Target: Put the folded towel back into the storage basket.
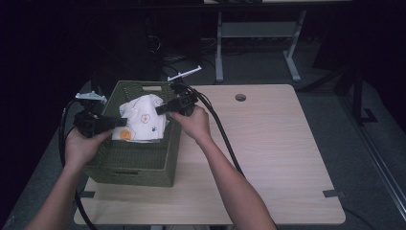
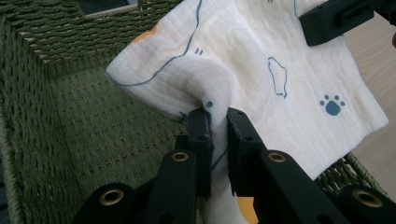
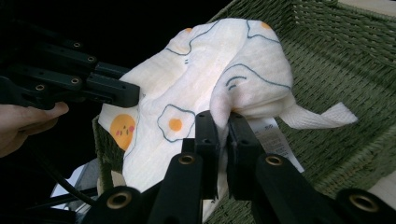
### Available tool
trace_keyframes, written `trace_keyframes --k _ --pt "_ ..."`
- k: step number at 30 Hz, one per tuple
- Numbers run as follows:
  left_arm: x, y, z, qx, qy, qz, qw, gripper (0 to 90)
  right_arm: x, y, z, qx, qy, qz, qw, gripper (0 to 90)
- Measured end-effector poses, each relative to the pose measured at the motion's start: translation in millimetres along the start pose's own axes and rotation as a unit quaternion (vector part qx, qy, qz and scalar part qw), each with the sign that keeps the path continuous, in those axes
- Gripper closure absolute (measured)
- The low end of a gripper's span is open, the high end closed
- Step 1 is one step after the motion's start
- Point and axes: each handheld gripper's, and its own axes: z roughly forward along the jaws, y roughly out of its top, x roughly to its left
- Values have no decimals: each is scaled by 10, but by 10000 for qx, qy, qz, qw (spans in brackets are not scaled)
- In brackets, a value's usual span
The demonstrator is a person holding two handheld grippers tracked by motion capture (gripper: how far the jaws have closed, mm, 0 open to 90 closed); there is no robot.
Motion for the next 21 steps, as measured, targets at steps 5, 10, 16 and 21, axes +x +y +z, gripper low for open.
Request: trace_keyframes --k 5,10,16,21 --pt "23 -26 7 23 23 -27 10000 819 -5 -6 48 18 7 13 10000 844" --pt "49 -51 18 48 39 -54 10000 819 -6 -12 88 35 25 3 10000 844" --pt "59 -63 22 69 67 -52 9999 819 0 -19 116 31 36 14 10000 844" --pt "80 -80 32 104 81 -59 9999 819 -9 -25 147 38 40 18 10000 844"
